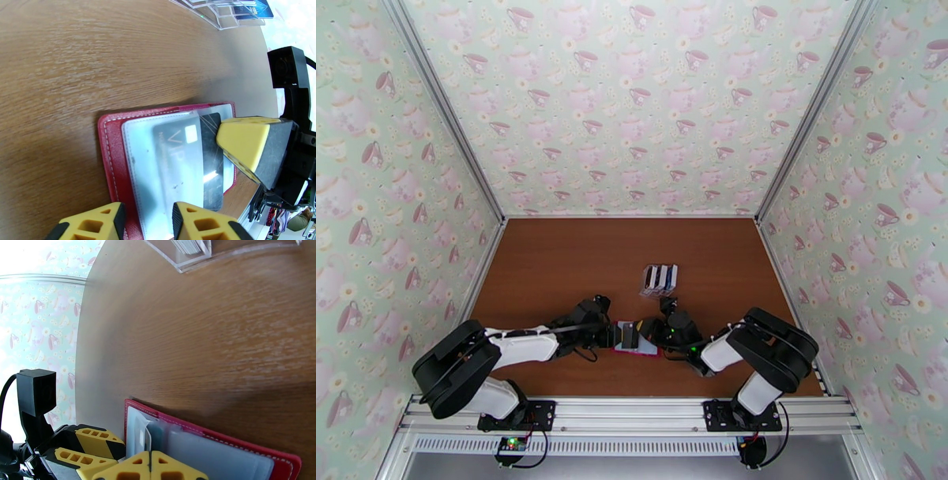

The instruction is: Put the credit cards into the card holder

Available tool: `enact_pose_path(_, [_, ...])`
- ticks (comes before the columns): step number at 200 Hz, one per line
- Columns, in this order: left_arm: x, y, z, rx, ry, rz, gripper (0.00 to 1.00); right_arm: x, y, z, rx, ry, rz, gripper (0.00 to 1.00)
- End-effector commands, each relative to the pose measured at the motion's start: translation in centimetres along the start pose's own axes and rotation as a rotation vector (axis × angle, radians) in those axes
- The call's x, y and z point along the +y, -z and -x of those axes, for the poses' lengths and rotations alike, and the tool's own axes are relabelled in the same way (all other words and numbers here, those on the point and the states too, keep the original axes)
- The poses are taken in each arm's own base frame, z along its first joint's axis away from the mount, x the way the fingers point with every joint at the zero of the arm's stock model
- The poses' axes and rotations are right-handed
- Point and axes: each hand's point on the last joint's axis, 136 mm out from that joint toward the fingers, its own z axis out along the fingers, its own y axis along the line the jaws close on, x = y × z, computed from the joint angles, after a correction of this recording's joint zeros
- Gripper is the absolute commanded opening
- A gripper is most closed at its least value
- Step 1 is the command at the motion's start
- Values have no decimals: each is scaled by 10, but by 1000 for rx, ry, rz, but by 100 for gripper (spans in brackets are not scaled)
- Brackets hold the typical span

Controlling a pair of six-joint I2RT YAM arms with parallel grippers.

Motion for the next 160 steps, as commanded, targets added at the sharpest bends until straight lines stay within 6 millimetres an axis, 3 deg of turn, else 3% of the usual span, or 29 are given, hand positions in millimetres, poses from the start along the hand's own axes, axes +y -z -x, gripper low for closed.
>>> enact_pose_path(1, [35,-4,-41,127,52,113,38,-2,5,2,5,55,-77,23])
enact_pose_path(28, [34,-3,-41,125,51,110,38,4,15,12,-7,117,-143,31])
enact_pose_path(67, [33,-3,-42,122,65,98,35,7,29,19,8,207,-287,33])
enact_pose_path(160, [31,1,-46,108,73,92,28,9,15,-9,104,387,-529,34])
